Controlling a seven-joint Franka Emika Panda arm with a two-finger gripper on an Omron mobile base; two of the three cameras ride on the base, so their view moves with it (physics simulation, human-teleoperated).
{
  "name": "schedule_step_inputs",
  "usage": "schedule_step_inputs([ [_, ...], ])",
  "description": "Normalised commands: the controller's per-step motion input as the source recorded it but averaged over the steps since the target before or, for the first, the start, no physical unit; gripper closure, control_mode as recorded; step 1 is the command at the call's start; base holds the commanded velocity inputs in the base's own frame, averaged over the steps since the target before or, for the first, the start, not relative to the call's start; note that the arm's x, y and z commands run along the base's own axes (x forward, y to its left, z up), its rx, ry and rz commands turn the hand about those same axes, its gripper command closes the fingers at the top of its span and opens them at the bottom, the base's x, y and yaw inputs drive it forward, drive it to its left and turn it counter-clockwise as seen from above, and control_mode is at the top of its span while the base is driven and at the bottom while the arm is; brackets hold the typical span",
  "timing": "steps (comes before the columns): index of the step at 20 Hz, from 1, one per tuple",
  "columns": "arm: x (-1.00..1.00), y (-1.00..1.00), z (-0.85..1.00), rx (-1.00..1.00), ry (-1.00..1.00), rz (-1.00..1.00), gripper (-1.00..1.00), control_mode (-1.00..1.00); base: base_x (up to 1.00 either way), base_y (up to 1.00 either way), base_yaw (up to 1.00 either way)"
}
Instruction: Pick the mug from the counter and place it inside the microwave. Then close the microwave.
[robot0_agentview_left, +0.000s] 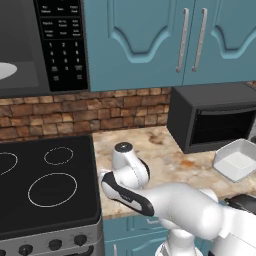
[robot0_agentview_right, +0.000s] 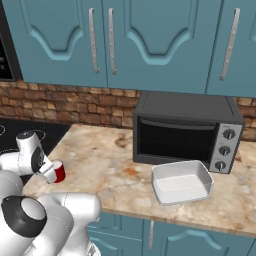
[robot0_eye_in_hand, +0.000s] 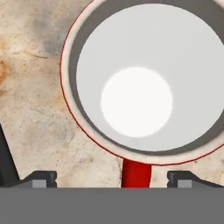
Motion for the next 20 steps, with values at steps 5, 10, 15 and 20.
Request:
schedule_step_inputs([
  [5,0.24,0.0,0.0,0.0,0.0,-0.07,-1.0,-1.0,0.0,0.0,0.0],
  [10,0.08,0.0,0.0,0.0,0.0,-0.05,-1.0,-1.0,0.0,0.0,0.0],
  [15,-0.12,0.01,0.0,0.0,0.0,-0.01,-1.0,-1.0,0.0,0.0,0.0],
  [20,-0.01,0.0,0.0,0.0,0.0,-0.12,-1.0,-1.0,0.0,0.0,0.0],
])
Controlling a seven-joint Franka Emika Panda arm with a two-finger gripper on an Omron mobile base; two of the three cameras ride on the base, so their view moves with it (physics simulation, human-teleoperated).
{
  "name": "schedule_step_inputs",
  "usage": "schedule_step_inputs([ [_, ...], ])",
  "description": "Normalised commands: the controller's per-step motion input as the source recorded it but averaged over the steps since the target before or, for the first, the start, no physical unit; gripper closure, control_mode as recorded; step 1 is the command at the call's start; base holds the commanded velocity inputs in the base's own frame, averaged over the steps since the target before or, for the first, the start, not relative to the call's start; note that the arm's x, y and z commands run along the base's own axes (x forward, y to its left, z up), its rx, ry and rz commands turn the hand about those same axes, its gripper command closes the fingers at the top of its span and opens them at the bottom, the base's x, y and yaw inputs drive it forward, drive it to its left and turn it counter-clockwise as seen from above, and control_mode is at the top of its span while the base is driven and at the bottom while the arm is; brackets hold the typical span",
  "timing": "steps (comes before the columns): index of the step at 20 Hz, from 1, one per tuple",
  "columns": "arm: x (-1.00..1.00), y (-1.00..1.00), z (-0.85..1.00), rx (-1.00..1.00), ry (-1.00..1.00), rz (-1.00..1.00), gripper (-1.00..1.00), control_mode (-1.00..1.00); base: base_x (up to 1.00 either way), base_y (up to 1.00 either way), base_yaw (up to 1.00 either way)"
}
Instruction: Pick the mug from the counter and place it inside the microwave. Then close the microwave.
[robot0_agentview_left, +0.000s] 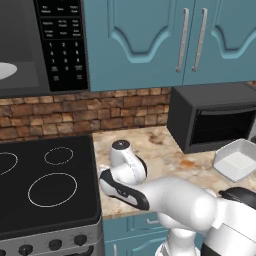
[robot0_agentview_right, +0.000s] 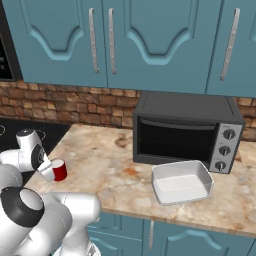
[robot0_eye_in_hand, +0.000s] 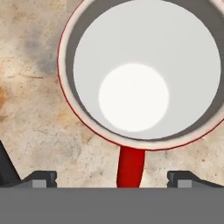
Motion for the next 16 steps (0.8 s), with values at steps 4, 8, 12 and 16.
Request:
schedule_step_inputs([
  [4,0.0,0.0,0.0,0.0,0.0,-0.16,-1.0,-1.0,0.0,0.0,0.0],
  [8,0.04,0.0,0.0,0.0,0.0,-0.16,-1.0,-1.0,0.0,0.0,0.0],
  [12,0.02,0.0,0.0,0.0,0.0,-0.06,-1.0,-1.0,0.0,0.0,0.0],
  [16,0.01,-0.01,0.0,0.0,0.0,0.0,-1.0,-1.0,0.0,0.0,0.0],
])
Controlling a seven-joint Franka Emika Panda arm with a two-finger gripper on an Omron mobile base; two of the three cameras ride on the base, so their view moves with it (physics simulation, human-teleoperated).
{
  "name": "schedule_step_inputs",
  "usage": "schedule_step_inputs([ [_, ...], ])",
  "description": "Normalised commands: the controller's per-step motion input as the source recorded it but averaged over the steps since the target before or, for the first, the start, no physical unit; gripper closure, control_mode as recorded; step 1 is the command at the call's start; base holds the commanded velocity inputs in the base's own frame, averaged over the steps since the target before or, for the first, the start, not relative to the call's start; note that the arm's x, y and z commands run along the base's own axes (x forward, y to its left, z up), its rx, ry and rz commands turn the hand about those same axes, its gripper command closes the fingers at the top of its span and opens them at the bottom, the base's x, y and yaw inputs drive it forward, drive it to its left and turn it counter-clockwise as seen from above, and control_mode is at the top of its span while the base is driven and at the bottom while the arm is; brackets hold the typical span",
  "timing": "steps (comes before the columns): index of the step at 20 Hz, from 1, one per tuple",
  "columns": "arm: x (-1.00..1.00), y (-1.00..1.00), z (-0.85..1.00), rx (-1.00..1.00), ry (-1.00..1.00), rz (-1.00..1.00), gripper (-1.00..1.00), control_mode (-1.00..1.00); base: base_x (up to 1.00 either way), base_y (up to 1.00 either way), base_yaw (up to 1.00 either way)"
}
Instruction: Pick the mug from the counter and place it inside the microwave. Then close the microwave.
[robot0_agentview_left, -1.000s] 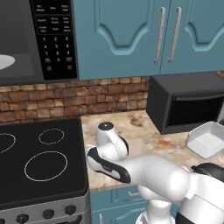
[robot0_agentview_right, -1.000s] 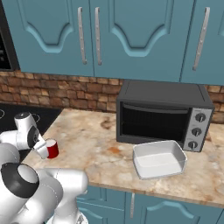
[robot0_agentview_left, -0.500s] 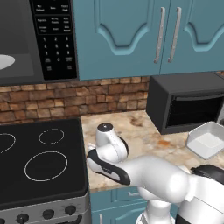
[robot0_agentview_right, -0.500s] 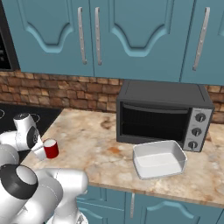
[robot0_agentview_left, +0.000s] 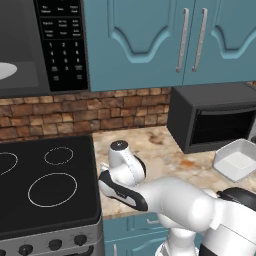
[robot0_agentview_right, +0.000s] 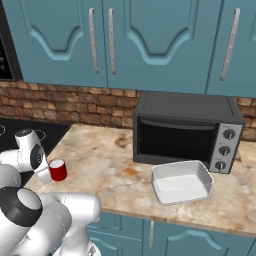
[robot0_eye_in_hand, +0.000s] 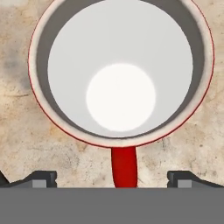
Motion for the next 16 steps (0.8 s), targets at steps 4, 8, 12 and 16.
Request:
schedule_step_inputs([
  [4,0.04,-0.05,0.0,0.0,0.0,0.0,-1.0,-1.0,0.0,0.0,0.0],
  [8,0.0,-0.04,0.0,-0.01,0.0,0.0,-1.0,-1.0,0.0,0.0,0.0],
  [12,0.01,0.0,0.0,0.0,0.0,-0.01,-1.0,-1.0,0.0,0.0,0.0],
  [16,0.08,0.0,0.0,0.0,0.0,-0.03,-1.0,-1.0,0.0,0.0,0.0],
])
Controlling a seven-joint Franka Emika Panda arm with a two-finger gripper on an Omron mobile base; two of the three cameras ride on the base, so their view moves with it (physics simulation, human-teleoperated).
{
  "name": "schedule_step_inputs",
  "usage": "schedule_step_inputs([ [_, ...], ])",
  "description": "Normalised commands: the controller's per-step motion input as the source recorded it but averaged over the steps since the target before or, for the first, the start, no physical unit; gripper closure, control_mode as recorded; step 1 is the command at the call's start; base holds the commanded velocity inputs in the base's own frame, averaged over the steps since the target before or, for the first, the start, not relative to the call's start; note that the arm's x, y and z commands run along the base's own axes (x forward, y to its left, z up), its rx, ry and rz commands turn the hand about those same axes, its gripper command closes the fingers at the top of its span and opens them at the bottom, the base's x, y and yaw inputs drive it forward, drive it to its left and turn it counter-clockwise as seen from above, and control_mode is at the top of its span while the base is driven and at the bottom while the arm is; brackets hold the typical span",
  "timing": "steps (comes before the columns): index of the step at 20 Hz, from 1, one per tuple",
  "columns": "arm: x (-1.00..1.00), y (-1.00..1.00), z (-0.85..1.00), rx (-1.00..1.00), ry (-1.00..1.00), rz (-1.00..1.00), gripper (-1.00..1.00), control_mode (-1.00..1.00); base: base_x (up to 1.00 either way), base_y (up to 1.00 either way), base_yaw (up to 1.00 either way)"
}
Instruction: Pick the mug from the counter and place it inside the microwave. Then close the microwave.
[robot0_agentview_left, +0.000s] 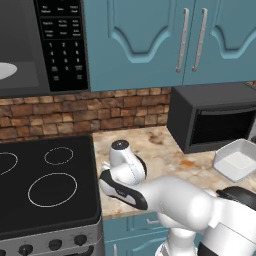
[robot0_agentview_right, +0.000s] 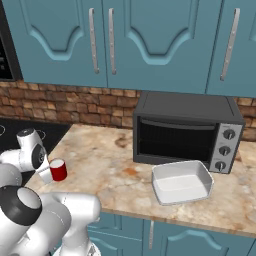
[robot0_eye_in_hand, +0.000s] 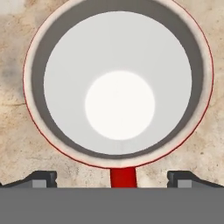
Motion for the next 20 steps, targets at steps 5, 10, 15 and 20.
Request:
schedule_step_inputs([
  [5,0.01,0.0,0.0,0.0,0.0,-0.01,-1.0,-1.0,0.0,0.0,0.0],
  [10,0.0,0.0,0.0,0.0,0.0,0.0,1.0,-1.0,0.0,0.0,0.0],
  [15,0.0,0.0,0.0,0.0,0.0,0.0,1.0,-1.0,0.0,0.0,0.0],
  [20,0.0,0.0,0.0,0.0,0.0,0.0,1.0,-1.0,0.0,0.0,0.0],
])
